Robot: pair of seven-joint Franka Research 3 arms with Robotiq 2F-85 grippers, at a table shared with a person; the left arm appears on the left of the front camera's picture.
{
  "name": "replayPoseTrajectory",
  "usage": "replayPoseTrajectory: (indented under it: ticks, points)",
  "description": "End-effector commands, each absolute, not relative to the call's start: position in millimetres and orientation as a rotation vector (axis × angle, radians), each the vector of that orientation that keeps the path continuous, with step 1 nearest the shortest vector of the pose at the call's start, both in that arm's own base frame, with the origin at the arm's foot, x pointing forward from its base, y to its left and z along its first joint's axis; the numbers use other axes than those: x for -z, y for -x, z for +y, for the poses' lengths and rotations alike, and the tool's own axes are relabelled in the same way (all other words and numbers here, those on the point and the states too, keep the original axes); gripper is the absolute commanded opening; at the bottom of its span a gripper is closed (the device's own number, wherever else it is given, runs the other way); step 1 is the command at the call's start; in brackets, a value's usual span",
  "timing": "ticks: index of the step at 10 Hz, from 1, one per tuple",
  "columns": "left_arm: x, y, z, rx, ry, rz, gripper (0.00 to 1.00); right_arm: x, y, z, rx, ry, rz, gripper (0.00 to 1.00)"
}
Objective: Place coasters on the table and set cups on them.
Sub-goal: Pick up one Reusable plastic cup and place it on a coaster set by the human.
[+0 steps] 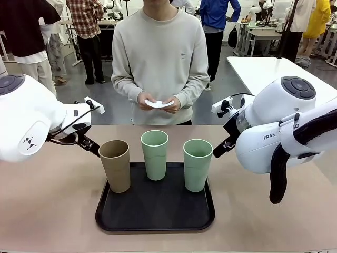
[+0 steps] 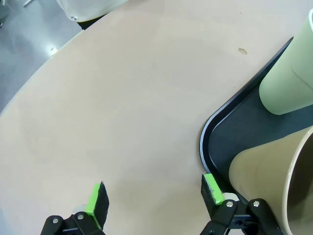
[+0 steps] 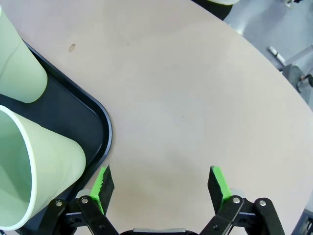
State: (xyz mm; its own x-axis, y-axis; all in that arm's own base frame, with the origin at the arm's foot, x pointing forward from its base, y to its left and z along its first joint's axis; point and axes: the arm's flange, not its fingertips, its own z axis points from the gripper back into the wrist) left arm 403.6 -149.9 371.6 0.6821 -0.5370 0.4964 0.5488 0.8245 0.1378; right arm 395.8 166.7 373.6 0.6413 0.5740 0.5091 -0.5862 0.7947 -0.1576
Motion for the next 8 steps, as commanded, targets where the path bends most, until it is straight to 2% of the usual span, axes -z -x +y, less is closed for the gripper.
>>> replayPoseTrajectory:
  ticks: [1, 4, 5, 7, 8]
  points:
    - [-371.6, -403.6, -149.9, 0.609, 0.023, -0.55, 1.0, -373.6, -395.8, 166.7, -0.661, -0.023, -0.572, 1.0]
    - [-371.6, -403.6, -149.9, 0.609, 0.023, -0.549, 1.0, -373.6, -395.8, 166.7, -0.661, -0.023, -0.572, 1.0]
    - [-386.0, -412.1, -138.1, 0.601, -0.1, -0.582, 1.0, -396.4, -395.4, 162.1, -0.636, -0.039, -0.581, 1.0]
    - [-429.4, -399.5, -114.1, 0.591, -0.193, -0.617, 1.0, -438.8, -363.8, 161.7, -0.611, -0.06, -0.593, 1.0]
    - [-447.1, -374.8, -104.6, 0.604, -0.207, -0.564, 1.0, -451.1, -334.6, 164.6, -0.562, -0.117, -0.55, 1.0]
